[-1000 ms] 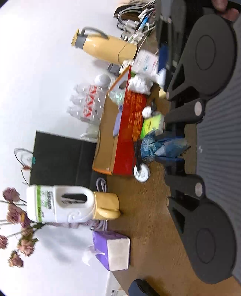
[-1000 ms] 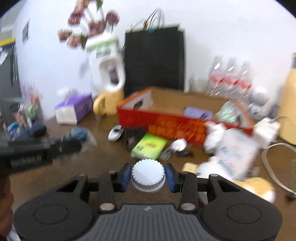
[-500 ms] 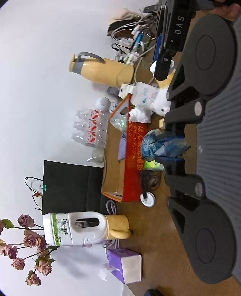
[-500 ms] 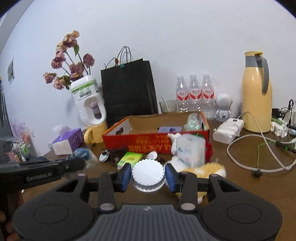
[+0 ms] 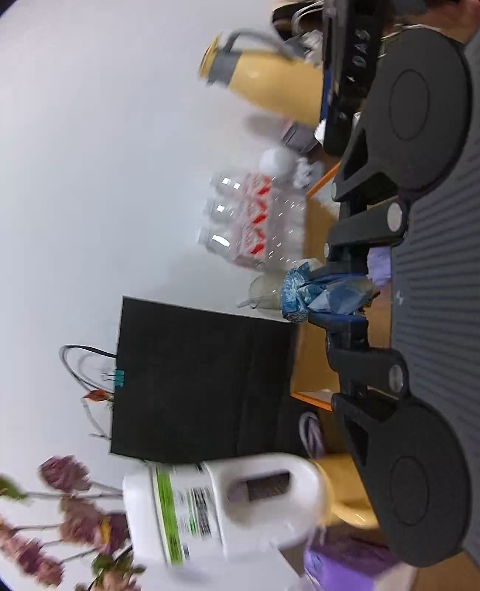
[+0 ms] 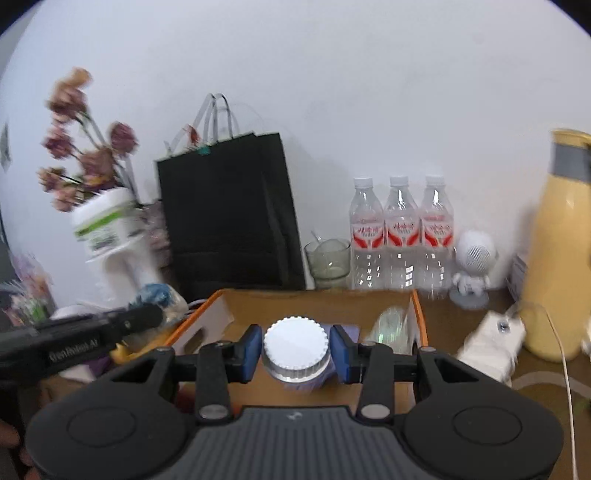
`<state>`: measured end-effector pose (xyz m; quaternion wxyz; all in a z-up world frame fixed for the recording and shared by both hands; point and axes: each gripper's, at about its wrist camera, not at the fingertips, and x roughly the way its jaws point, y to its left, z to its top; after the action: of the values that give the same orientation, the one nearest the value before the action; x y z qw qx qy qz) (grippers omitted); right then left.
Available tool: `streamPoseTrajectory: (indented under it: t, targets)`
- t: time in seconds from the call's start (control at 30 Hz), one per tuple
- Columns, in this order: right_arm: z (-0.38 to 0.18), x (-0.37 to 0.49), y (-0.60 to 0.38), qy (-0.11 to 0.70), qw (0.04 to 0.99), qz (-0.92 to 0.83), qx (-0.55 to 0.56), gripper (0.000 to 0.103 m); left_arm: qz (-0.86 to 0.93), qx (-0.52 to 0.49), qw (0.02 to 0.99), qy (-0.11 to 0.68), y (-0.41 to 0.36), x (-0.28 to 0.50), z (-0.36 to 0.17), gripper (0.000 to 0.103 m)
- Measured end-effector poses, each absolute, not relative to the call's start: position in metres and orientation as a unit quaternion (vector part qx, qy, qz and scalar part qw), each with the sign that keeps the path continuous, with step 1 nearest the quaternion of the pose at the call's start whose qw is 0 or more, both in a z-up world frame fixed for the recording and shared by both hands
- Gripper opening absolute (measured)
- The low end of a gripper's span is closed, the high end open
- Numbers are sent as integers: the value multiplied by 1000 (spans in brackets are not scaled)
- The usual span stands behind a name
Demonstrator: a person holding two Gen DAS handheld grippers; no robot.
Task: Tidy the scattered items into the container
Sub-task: 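Carry blue packet and white lid into the box and release both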
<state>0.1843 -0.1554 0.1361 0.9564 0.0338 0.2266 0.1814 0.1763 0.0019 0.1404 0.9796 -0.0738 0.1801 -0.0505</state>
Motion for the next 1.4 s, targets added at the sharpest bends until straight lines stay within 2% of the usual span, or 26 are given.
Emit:
streamPoseTrajectory:
  t: [0.1, 0.17, 0.27, 0.37, 0.7, 0.77, 0.9, 1.0, 1.1, 1.17, 1.23, 1.3, 1.4]
  targets:
    - [146, 254, -148, 276, 943, 183, 45, 39, -42, -68, 975, 208, 1, 235, 152, 17]
    - [148, 292, -140, 311, 932, 181, 34, 39, -41, -72, 963, 255, 5, 274, 152, 17]
    - [137, 338, -127, 353, 921, 163, 1, 39, -60, -116, 928, 350, 22, 330, 127, 17]
    - [110, 380, -125, 410, 901, 143, 13, 39, -35, -120, 904, 409, 32, 369, 98, 17]
    - [44, 447, -111, 546, 833, 93, -11, 39, -25, -125, 844, 522, 21, 422, 41, 18]
    - [43, 447, -110, 548, 832, 89, -15, 39, -18, -130, 836, 533, 20, 422, 39, 28]
    - [53, 443, -107, 558, 825, 86, -12, 42, -24, -99, 836, 539, 14, 412, 58, 33]
    - [74, 434, -108, 551, 830, 88, -15, 48, -22, -82, 846, 526, 15, 402, 86, 45]
    - [105, 418, -108, 535, 840, 91, -21, 56, -16, -64, 852, 519, 17, 386, 116, 60]
    - [129, 407, -112, 522, 847, 94, -19, 58, -7, -61, 858, 510, 19, 372, 137, 77]
    - [151, 391, -115, 513, 853, 96, -17, 59, -7, -54, 866, 497, 21, 357, 155, 85]
    - [168, 377, -118, 504, 858, 97, -20, 67, -12, -47, 871, 489, 20, 341, 170, 88]
    - [188, 349, -119, 494, 863, 105, -20, 69, -18, -30, 873, 487, 15, 316, 187, 89]
